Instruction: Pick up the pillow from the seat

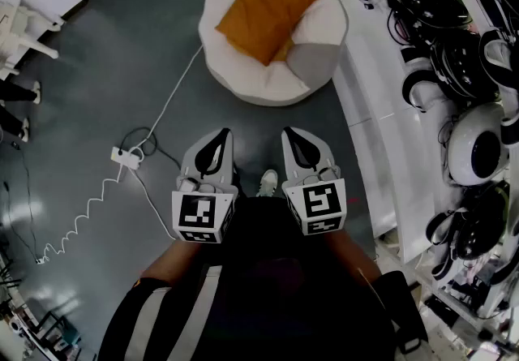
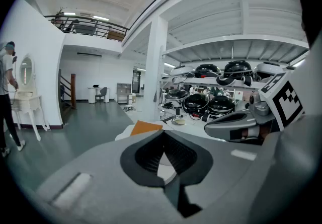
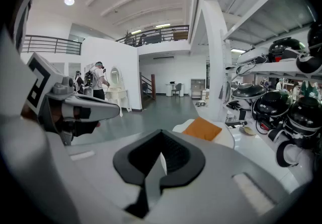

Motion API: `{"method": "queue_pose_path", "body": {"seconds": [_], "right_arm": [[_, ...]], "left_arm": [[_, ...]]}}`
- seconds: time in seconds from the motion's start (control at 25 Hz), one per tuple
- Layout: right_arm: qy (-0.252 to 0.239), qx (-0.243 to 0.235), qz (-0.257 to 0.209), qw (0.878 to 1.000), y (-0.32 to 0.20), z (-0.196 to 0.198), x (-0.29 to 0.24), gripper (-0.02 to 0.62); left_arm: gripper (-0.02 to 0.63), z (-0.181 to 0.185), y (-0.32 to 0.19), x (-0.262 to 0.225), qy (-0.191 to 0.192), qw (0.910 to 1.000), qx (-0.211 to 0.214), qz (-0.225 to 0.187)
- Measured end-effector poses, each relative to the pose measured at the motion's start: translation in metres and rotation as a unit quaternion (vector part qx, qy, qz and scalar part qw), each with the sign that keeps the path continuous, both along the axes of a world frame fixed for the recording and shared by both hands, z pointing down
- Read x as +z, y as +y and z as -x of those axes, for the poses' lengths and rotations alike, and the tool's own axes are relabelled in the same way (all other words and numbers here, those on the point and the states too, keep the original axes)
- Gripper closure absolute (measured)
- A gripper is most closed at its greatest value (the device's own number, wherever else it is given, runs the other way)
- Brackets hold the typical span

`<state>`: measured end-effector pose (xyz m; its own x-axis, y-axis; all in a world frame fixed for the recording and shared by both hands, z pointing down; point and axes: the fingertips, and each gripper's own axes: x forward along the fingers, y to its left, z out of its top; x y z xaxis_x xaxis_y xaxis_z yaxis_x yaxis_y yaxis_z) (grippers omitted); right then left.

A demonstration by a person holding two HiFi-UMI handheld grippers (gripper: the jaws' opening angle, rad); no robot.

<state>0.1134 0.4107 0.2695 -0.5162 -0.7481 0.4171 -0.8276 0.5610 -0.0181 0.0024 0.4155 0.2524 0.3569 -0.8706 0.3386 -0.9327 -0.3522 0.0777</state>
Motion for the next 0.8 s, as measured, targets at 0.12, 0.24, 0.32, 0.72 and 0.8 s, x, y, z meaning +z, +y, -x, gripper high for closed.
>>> {"method": "queue_pose_path", "body": {"seconds": [0.12,0.24,0.32,0.72,0.8], "right_arm": [[0.002,0.001,0.003,1.0,-0.003,-0.002,-0.003,0.594],[0.002,-0.001,0.004,1.0,-0.004,-0.002,-0.003,0.594],[0.003,-0.002,0.004,1.0,-0.004,-0.003,-0.002,0.594],[0.007,0.012,0.007,1.0,-0.012,0.002,-0.004,0.594],[0.003,0.02,0.011,1.0,-0.016,0.003,-0.005,0.594]], "left_arm": [[0.604,-0.003,-0.003,-0.002,0.0,1.0,0.002,-0.001],[0.604,-0.004,-0.005,-0.002,0.0,1.0,0.003,-0.002],[0.604,-0.005,-0.006,-0.003,0.001,1.0,0.004,-0.002],[0.604,0.004,-0.01,0.0,0.006,1.0,0.004,0.003],[0.604,0.007,-0.014,-0.001,0.008,0.9999,0.004,0.008]]}}
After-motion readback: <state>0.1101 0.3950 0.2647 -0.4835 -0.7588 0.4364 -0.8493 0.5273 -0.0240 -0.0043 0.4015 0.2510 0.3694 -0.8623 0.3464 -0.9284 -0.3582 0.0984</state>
